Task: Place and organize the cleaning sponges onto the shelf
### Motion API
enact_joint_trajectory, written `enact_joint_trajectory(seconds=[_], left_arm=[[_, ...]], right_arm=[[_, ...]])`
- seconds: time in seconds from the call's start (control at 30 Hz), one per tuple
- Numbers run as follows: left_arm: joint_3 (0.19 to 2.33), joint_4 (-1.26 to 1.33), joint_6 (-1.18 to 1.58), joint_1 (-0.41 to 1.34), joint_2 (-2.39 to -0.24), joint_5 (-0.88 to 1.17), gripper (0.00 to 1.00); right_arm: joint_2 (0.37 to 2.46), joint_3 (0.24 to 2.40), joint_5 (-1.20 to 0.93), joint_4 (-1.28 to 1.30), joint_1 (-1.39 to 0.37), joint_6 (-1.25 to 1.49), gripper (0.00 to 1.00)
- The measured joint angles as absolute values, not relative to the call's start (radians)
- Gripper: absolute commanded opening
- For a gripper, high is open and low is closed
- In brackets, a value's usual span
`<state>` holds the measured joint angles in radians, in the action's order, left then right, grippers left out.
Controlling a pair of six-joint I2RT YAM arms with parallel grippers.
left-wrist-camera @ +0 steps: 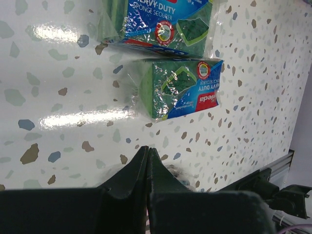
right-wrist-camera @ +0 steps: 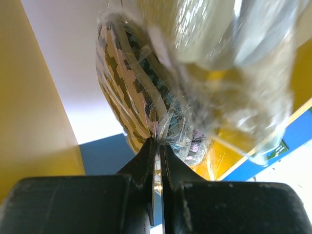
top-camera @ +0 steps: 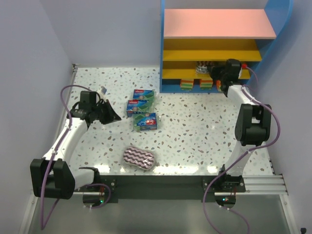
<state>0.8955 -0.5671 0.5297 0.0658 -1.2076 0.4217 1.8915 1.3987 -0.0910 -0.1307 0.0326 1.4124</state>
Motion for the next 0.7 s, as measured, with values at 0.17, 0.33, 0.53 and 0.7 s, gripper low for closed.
enact_joint_trajectory(seconds=[0.17, 0.33, 0.53, 0.7], left_arm=[[0.896, -0.567, 0.53, 0.066, -1.206, 0.422, 0.0], [0.896, -0.569, 0.53, 0.066, -1.199, 0.422, 0.0], [0.896, -0.571, 0.53, 0.066, -1.182, 0.423, 0.0], [0.896, -0.572, 0.53, 0.066, -1.17, 0.423, 0.0]], right_arm=[[1.892, 1.399, -0.096, -0.133, 0.041, 1.413, 0.14], [1.885, 1.385, -0.102, -0.145, 0.041, 1.415, 0.39], [1.81, 1.298, -0.123, -0.142, 0.041, 1.412, 0.55], [1.693, 1.225, -0.154, -0.149, 0.041, 1.404, 0.61]])
